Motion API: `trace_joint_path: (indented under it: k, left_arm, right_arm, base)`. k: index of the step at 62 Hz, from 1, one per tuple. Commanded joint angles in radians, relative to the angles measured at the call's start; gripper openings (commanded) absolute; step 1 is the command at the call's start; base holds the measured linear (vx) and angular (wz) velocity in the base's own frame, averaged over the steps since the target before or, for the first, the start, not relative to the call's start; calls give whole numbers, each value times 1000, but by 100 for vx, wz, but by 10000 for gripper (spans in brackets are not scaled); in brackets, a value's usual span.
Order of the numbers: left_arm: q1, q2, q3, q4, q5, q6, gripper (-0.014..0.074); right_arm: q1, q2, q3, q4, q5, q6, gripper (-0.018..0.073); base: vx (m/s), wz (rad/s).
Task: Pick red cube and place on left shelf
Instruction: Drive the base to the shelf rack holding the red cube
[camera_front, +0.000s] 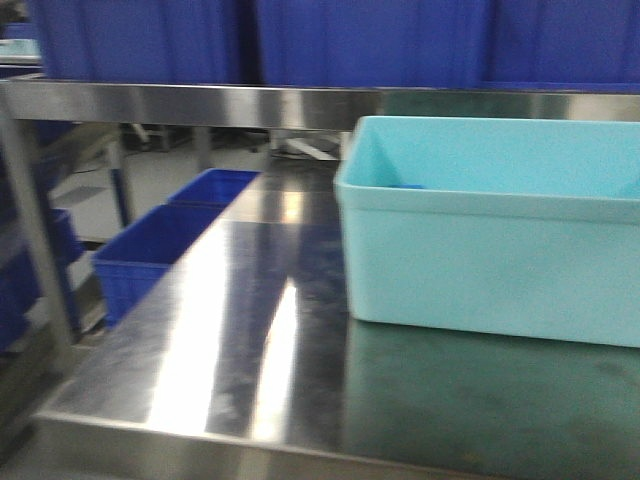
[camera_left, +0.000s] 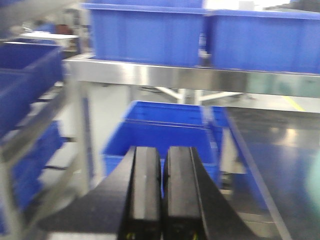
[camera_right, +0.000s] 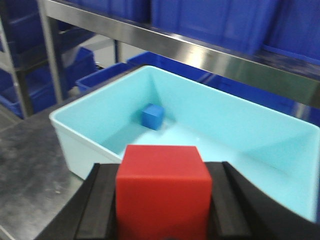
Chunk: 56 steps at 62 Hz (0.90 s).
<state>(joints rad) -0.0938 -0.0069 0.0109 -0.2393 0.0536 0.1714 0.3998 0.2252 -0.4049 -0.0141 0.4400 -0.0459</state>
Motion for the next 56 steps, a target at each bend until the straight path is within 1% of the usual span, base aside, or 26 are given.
trace_joint_path:
  k: [1,14,35,56]
  left_arm:
    - [-7,-13,24,-1,-85,0,102]
    - [-7,-13,24,-1,-85,0,102]
    - [-7,-13,24,-1,-85,0,102]
    - [-7,-13,24,-1,-85,0,102]
  right_arm:
    - [-2,10,-26,-10,-96,1,58]
    - [-2,10,-26,-10,-96,1,58]
    - [-2,10,-26,-10,-96,1,58]
    - [-2,10,-26,-10,-96,1,58]
  base:
    - [2,76]
    - [-10,63]
    - [-11,75]
    - [-14,91]
